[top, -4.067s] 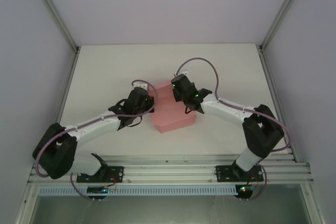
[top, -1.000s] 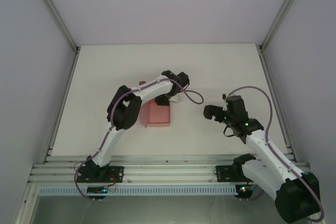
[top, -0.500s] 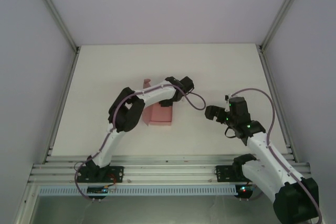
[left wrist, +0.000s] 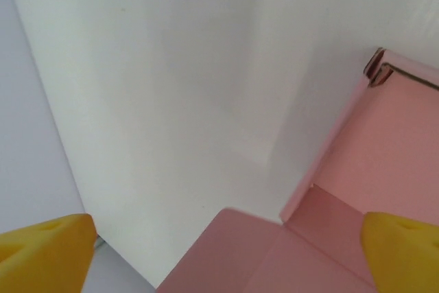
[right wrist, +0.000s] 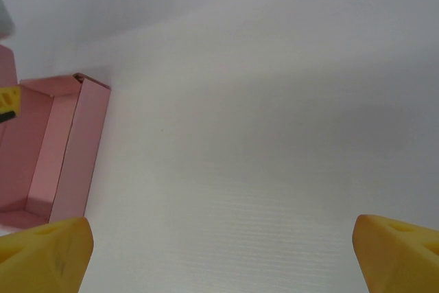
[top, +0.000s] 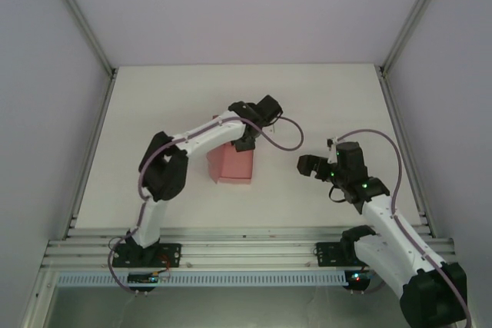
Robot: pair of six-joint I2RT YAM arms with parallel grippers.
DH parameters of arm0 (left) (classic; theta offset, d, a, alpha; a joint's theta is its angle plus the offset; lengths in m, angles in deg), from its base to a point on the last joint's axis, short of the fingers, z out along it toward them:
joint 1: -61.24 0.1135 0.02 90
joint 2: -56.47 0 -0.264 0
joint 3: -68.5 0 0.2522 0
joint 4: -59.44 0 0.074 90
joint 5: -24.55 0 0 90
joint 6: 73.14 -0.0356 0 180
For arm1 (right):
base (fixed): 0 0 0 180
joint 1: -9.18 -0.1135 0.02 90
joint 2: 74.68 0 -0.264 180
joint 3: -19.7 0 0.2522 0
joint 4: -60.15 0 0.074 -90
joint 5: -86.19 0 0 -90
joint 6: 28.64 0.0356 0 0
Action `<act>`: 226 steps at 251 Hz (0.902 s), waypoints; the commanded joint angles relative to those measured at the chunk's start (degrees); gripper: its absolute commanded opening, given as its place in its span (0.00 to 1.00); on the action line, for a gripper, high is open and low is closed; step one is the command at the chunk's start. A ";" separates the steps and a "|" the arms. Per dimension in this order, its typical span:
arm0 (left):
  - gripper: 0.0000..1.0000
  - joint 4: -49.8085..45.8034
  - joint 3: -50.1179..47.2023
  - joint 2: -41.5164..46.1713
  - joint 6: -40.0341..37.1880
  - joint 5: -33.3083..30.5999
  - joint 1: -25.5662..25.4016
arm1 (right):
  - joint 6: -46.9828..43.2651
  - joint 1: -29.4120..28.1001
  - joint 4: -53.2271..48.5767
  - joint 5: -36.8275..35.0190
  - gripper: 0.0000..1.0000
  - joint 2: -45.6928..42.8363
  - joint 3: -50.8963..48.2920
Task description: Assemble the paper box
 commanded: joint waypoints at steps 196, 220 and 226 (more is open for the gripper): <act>0.99 16.53 -50.33 63.56 75.52 18.14 24.25 | -41.91 -19.31 -16.98 5.30 0.80 67.79 62.19; 1.00 14.95 -52.04 67.04 75.74 17.13 25.38 | -42.36 -20.72 -19.37 5.02 0.79 72.59 67.03; 1.00 14.85 -52.50 67.67 75.64 17.14 25.60 | -42.09 -20.94 -19.31 4.71 0.77 73.43 67.70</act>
